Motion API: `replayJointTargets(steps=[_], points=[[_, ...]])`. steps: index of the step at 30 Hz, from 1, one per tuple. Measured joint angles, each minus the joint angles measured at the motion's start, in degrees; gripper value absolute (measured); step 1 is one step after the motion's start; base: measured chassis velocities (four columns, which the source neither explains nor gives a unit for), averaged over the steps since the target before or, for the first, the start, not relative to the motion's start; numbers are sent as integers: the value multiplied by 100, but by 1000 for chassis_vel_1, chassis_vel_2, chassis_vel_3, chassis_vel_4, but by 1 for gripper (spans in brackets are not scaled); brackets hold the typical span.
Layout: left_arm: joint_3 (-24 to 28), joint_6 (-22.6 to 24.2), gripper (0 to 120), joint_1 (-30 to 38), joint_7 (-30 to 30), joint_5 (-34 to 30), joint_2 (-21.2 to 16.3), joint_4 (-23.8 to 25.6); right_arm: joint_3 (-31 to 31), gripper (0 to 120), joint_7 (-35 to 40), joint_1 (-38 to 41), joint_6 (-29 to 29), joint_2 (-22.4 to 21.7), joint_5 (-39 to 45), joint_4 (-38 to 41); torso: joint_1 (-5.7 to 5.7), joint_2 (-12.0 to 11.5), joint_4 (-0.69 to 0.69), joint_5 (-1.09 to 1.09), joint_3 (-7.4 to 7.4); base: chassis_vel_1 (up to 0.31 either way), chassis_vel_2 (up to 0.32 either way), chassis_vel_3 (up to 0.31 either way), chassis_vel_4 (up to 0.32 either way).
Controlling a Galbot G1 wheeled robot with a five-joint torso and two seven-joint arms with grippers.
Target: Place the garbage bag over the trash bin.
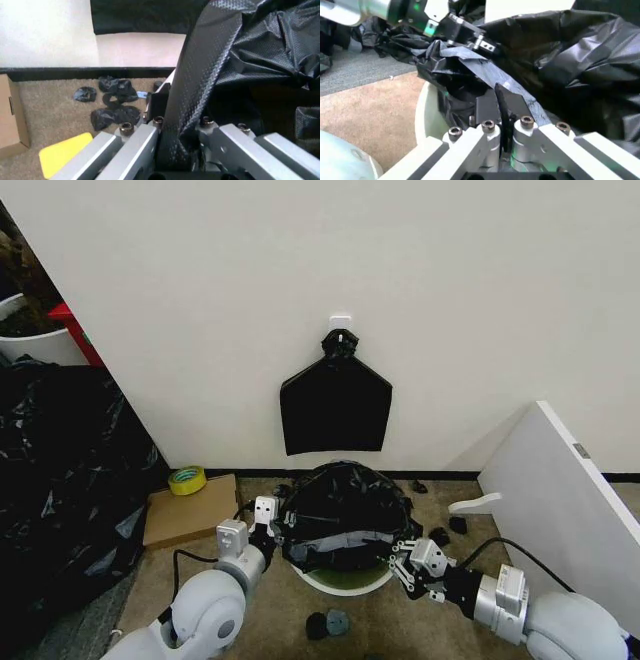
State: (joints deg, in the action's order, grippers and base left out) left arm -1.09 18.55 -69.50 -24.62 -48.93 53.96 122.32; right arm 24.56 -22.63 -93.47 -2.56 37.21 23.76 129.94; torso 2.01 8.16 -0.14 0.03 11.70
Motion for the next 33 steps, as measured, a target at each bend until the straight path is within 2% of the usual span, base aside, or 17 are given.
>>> replayJointTargets(steps=[7,11,14,19,20,26,33], points=[[-306,105,2,99,-347,-733,155,-13,48,0,-459,-288,488,-123,-379,32,0,0,1,0,0,0,0,0,0],[-425,193,2,241,-551,-1182,149,-18,-2,0,-797,-534,838,-111,-747,-159,0,0,-3,0,0,0,0,0,0],[-437,219,2,253,-567,-1249,129,-6,-55,0,-833,-542,889,-87,-837,-250,0,0,-2,0,0,0,0,0,0],[-497,304,2,249,-708,-1725,77,153,-258,0,-949,-425,1159,67,-1177,-720,0,0,0,0,0,0,0,0,0],[-497,304,2,249,-708,-1725,77,153,-258,0,-949,-425,1159,67,-1177,-720,0,0,0,0,0,0,0,0,0],[-458,604,2,357,-1277,-2661,212,285,-676,0,-736,-206,1300,433,-1909,-1056,0,0,-3,0,0,0,0,0,0],[-427,712,2,362,-1538,-2882,271,359,-839,0,-323,37,1303,756,-2468,-1636,0,0,-1,0,0,0,0,0,0]])
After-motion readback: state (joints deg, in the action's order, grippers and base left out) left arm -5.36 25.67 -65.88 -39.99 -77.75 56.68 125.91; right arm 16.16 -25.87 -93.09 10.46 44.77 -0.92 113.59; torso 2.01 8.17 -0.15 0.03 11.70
